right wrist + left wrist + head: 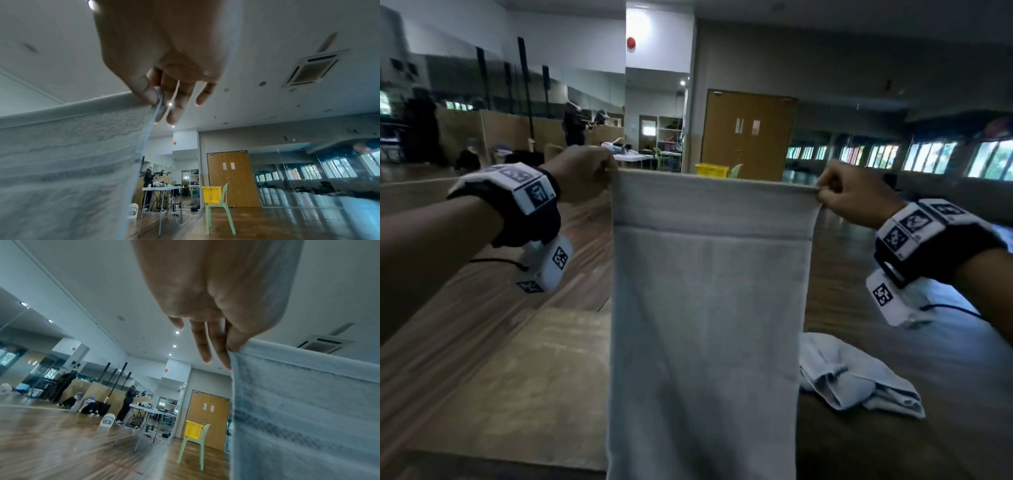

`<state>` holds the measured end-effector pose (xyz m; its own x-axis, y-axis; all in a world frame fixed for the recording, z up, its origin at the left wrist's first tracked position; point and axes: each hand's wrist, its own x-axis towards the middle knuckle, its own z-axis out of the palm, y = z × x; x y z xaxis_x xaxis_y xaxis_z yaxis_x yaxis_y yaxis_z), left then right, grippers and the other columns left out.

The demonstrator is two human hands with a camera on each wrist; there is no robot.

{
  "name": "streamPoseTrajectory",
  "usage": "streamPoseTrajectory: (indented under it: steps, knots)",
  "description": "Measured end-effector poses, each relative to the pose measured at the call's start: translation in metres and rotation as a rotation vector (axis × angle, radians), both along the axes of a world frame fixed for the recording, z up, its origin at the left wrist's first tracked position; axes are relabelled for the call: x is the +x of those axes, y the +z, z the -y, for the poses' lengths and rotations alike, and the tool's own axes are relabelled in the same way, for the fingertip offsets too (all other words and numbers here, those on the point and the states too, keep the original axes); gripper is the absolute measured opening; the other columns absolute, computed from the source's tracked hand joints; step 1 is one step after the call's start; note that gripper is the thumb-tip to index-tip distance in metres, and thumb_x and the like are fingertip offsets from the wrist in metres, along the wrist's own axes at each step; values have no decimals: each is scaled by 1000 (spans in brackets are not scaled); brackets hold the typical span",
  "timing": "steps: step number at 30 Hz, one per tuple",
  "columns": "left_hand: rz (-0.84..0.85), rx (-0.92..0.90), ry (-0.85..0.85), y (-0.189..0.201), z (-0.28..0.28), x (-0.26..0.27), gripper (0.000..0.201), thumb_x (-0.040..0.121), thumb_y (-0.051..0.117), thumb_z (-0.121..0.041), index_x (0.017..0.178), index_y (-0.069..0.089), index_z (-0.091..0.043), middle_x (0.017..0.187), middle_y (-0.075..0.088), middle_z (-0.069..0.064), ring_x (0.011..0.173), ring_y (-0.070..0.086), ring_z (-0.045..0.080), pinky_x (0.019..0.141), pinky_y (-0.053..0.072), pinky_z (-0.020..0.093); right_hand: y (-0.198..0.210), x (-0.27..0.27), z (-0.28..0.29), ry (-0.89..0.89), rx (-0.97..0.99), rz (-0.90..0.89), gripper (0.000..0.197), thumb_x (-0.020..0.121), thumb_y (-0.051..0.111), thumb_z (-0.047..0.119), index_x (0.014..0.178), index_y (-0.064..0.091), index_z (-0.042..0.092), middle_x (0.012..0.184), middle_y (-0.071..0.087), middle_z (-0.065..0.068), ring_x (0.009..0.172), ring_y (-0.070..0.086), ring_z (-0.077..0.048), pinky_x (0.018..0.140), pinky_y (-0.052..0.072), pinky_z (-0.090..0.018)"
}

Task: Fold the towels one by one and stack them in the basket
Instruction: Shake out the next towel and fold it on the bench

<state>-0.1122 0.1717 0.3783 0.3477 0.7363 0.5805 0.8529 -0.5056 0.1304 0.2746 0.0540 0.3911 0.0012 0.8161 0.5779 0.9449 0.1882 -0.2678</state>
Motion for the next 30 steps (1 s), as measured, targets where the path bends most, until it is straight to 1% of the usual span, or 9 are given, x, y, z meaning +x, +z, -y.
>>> streamPoseTrajectory:
  steps: [3,7,12,14,17,21,25,28,30]
  knots:
    - [115,165,-41,-10,-3,9,12,85,52,0,93,61,0,90,65,21,76,55,26,68,39,31,-7,-1,-17,-15,112,-40,4,88,56,9,90,56,11,79,56,-5,68,50,-20,53,35,-23]
    - [148,116,-86,-51,-1,13,12,84,52,2,93,60,3,86,63,20,77,59,28,65,37,29,-44,1,-26,-4,57,-88,5,88,54,5,88,56,9,73,52,-2,65,46,-17,54,33,-24]
    - [125,-21,-141,-139,10,14,3,82,58,-1,82,61,-2,80,63,17,76,61,33,65,39,32,-126,16,-21,-22,-142,-101,28,83,59,6,70,50,30,70,55,9,66,53,-16,66,40,-31]
    - [73,-153,-151,-181,19,11,3,79,62,-11,82,62,-13,84,66,9,83,63,27,73,41,33,-165,20,-12,-24,-202,-108,28,80,61,7,69,52,31,72,60,9,71,59,-19,69,47,-35]
    - [-73,-308,-83,-240,40,8,6,79,63,-24,82,59,-27,91,66,-5,92,61,17,82,27,30,-225,23,10,23,-328,-97,25,77,64,7,69,55,30,74,64,7,75,62,-19,73,51,-40]
    - [-288,-515,-80,-303,75,7,4,85,58,-32,85,54,-33,96,61,-14,99,57,10,90,22,34,-297,22,42,77,-474,1,18,74,66,8,73,58,25,80,68,-1,75,64,-19,74,51,-43]
    - [-446,-613,-61,-351,100,3,8,86,53,-35,91,59,-33,102,59,-14,104,54,9,97,21,38,-355,14,67,135,-561,99,11,74,70,16,79,67,25,83,71,7,82,66,-16,79,48,-39]
    - [-338,-580,-60,-369,109,-2,7,85,55,-30,85,52,-36,99,57,-12,105,55,13,93,20,34,-389,9,79,170,-579,165,6,80,70,26,84,69,31,89,68,15,88,61,-11,84,39,-37]
    - [-277,-535,-35,-376,106,-3,7,84,54,-31,90,58,-31,103,60,-8,106,55,16,92,20,33,-401,7,79,144,-509,194,4,80,70,28,83,69,31,88,67,14,87,60,-11,81,30,-33]
